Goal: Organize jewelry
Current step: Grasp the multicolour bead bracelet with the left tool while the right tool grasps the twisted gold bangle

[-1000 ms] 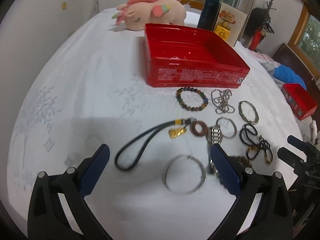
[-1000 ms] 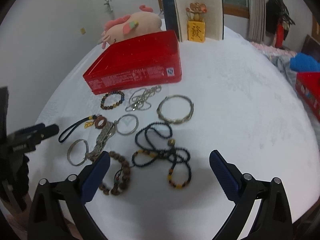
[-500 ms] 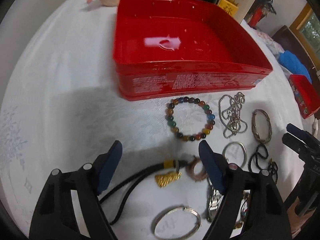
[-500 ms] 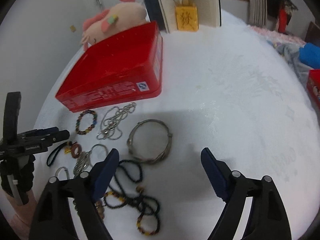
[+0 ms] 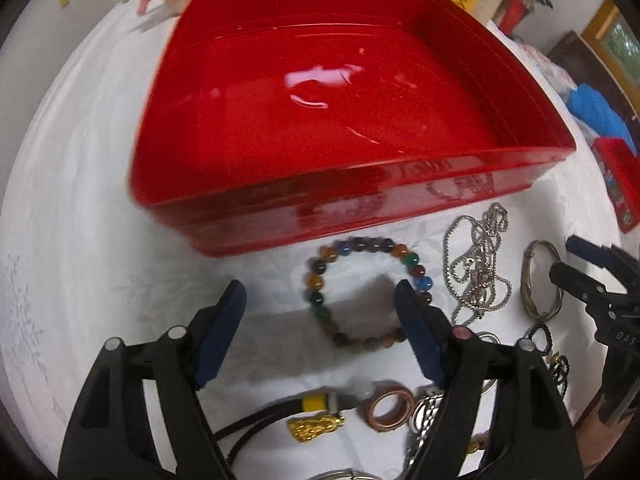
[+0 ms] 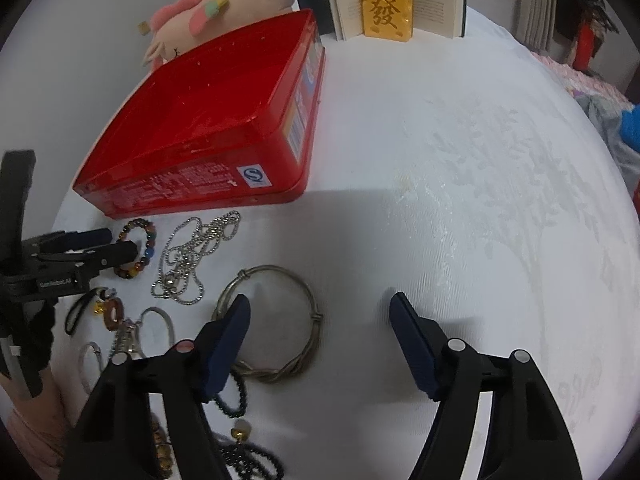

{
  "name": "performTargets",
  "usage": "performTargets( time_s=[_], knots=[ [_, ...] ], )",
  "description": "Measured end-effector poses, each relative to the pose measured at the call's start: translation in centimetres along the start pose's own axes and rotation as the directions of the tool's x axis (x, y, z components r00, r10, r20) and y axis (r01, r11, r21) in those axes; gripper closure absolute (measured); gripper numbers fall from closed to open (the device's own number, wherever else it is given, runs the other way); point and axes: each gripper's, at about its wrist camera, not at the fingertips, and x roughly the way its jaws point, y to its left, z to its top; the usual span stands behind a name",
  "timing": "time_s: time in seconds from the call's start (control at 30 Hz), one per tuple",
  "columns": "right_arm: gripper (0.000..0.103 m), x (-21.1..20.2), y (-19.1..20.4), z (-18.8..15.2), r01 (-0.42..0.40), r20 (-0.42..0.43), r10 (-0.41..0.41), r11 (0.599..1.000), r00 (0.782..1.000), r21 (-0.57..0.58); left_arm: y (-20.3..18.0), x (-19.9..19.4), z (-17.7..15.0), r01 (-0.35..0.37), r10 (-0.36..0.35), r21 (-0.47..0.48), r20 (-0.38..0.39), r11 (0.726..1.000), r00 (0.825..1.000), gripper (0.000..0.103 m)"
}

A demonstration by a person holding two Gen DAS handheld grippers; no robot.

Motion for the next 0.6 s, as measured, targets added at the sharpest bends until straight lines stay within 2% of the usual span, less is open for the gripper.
performTargets(
  time_s=[0.03,0.1,0.17,0.23,0.3,0.37,0.4,0.43,0.6],
  knots=[
    [0.037,0.1,0.3,0.0,0.021,-0.001,-0.021,1.000,1.000,-0.023,-0.2,0.0,-0.1,-0.002,0.002,0.006,0.000,1.000,1.000,0.034],
    [0.046,0.2,0.7,0.0,0.062,0.001,-0.062,0.996,0.998,-0.059,-0.4,0.0,0.2,-0.002,0.002,0.009,-0.001,1.000,1.000,0.040],
    [0.053,0.2,1.1,0.0,0.080,0.003,-0.080,0.993,0.997,-0.089,-0.7,-0.2,0.3,-0.002,0.002,0.013,0.002,1.000,1.000,0.054],
    [0.060,0.3,1.5,0.0,0.094,0.006,-0.094,0.989,0.996,-0.116,-1.2,-0.2,0.5,-0.006,0.006,0.024,0.004,1.000,1.000,0.062],
    [0.075,0.3,2.0,-0.1,0.098,0.011,-0.097,0.985,0.995,-0.144,-1.4,-0.1,0.6,-0.015,0.015,0.021,0.011,1.000,1.000,0.072],
    [0.090,0.4,2.4,-0.1,0.066,0.004,-0.067,0.986,0.998,-0.151,-0.9,-0.1,0.6,-0.024,0.024,0.007,0.019,1.000,1.000,0.088],
    [0.095,0.4,2.4,-0.1,0.055,0.000,-0.056,0.987,0.998,-0.148,-0.8,-0.2,0.6,-0.025,0.025,0.000,0.021,1.000,0.999,0.092],
    [0.096,0.5,2.4,0.0,0.050,0.000,-0.050,0.988,0.999,-0.147,-0.6,-0.1,0.5,-0.023,0.023,-0.007,0.023,1.000,0.999,0.096],
    [0.097,-0.1,1.5,-0.4,-0.011,0.004,0.012,0.995,1.000,-0.100,0.4,-0.6,-0.5,0.001,0.000,-0.018,0.037,1.000,0.999,0.097]
  ],
)
